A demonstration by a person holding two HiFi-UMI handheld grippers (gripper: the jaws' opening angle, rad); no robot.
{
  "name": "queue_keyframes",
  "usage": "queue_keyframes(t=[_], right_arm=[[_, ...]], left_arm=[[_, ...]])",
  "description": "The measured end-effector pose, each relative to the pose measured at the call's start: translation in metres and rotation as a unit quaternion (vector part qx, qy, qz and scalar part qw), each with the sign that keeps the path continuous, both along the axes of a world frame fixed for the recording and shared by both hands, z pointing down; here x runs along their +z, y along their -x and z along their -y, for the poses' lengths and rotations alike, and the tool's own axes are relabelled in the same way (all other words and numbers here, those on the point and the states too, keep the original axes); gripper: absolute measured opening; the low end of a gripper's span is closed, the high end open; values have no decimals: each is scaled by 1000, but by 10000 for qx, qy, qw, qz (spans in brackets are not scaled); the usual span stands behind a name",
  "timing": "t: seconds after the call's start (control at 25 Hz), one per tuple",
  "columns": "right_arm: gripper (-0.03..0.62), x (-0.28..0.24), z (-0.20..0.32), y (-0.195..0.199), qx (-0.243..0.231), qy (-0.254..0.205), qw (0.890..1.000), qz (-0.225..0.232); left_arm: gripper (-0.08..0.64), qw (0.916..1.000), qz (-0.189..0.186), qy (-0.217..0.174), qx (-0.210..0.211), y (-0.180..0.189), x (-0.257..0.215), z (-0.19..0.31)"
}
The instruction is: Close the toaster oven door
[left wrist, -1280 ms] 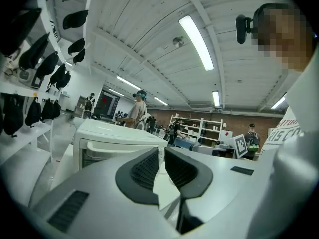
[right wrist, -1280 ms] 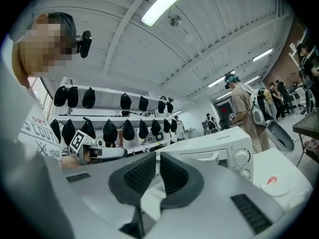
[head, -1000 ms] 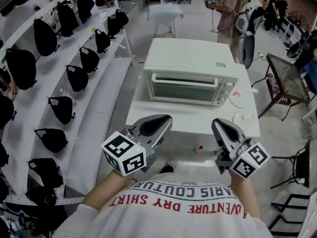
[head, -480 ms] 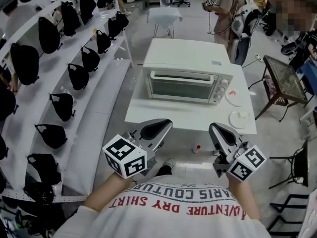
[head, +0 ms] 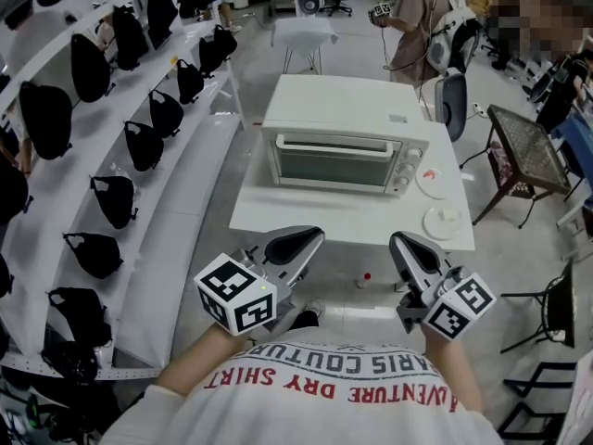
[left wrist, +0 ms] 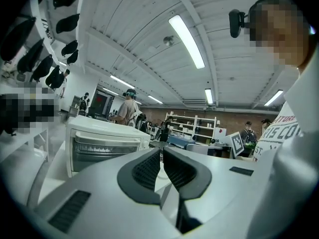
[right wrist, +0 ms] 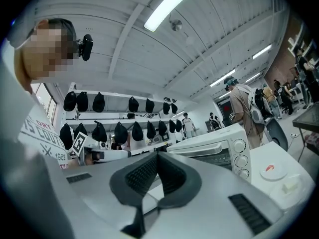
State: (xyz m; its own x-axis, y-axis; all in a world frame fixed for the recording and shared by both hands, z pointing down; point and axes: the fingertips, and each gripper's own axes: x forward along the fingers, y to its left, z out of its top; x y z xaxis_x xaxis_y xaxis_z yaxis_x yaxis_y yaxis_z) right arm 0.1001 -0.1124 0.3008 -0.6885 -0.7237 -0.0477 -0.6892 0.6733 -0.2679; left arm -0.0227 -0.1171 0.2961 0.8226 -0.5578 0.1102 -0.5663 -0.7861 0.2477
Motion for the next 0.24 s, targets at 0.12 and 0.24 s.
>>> queue_keyframes(t=[0.12,0.24], right_arm=[[23,-2,-3,-2,16,-28,10000,-2],[23,-4,-5,-6,32,-53,10000,0]], left_arm=[[43,10000,6,-23,1,-2,-2,-2],[43,10000,6,-27,-20,-4,-3,-4]])
